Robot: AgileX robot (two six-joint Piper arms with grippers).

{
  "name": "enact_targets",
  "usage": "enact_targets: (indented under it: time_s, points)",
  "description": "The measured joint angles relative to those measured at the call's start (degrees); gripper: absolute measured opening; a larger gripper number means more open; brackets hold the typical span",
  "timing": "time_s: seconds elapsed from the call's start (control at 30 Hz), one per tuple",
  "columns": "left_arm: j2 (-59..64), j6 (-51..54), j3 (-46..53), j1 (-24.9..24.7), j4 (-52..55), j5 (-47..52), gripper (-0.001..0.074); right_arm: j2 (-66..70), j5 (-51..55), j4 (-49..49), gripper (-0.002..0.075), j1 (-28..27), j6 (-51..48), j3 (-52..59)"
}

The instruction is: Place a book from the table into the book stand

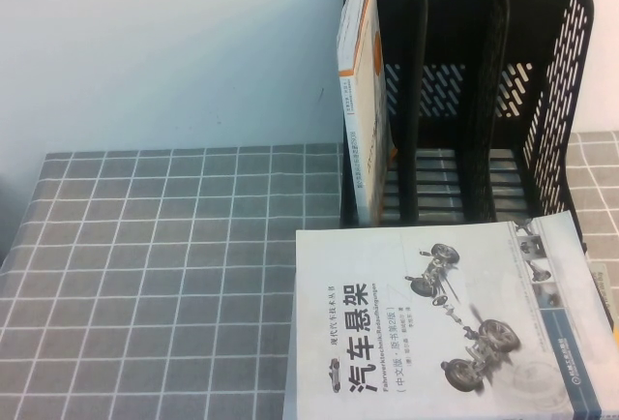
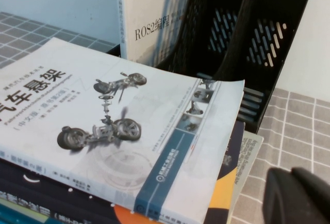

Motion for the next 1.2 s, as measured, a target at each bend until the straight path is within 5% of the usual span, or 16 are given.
enact_targets:
  time_s: [0.33, 0.5, 0.77, 0.87, 1.07, 1.2]
  points:
    - [-11.11, 11.07, 26.16, 14.59, -12.02, -28.95, -0.0002, 0.0, -0.09, 0.0, -0.0004, 0.0, 0.0, 0.0]
    - [-11.4, 11.93, 36.31, 15.82, -17.49, -45.57, -0.0002, 0.0, -0.09, 0.0, -0.0004, 0.0, 0.0, 0.0]
    - [-11.49, 11.08, 43.07, 15.82, -22.47, -58.75, -0.0002, 0.0, -0.09, 0.04, -0.0004, 0.0, 0.0, 0.0]
    - [-11.49, 4.48, 45.29, 15.82, -11.17, -58.78, -0.0002, 0.0, -0.09, 0.04, -0.0004, 0.0, 0.0, 0.0]
    - [-11.49, -27.45, 48.02, 15.82, 29.1, -55.14, -0.0002, 0.0, -0.09, 0.04, -0.0004, 0.0, 0.0, 0.0]
    - [-11.49, -38.24, 48.02, 15.82, 39.01, -50.69, -0.0002, 0.0, -0.09, 0.04, -0.0004, 0.0, 0.0, 0.0]
